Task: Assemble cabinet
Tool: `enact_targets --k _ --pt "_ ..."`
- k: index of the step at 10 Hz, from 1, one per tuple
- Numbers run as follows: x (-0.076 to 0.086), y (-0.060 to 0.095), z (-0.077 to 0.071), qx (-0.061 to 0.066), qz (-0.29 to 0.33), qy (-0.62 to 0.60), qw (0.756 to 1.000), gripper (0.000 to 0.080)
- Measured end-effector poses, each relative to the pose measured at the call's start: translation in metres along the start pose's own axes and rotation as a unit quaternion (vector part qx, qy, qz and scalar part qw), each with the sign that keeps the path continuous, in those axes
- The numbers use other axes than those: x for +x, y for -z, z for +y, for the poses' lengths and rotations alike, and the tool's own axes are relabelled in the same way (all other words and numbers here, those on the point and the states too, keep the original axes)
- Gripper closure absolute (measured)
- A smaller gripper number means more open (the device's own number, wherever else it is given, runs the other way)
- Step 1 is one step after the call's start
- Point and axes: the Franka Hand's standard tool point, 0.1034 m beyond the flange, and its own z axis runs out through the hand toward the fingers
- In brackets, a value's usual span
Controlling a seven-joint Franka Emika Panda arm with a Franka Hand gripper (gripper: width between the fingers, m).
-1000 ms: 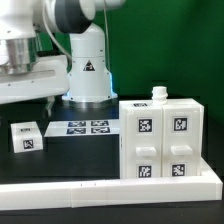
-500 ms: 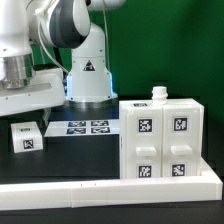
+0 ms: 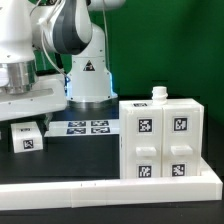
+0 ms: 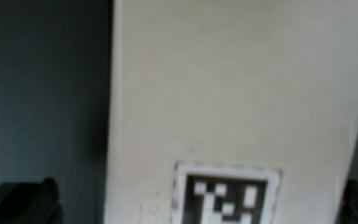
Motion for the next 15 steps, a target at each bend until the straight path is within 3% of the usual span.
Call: enact_targets --k 2,4,8,11,13,15 --pt "-0.004 -0.005 -0.002 0.002 -0.004 -0.001 1.0 0.0002" --pt "-0.004 -0.006 -0.005 0.003 -0.005 -0.001 1.0 0.0244" --pt "-0.003 -0.005 -0.005 0.002 -0.005 0.001 1.0 0.0252" --pt "0.04 0.041 -0.02 -0.003 0.02 0.033 0.999 0.0252" --pt "0.069 0.066 -0.036 0.007 0.023 0.028 0.999 0.0252" --pt "0.108 0.098 -0.056 0.012 0.028 0.019 0.999 0.0252"
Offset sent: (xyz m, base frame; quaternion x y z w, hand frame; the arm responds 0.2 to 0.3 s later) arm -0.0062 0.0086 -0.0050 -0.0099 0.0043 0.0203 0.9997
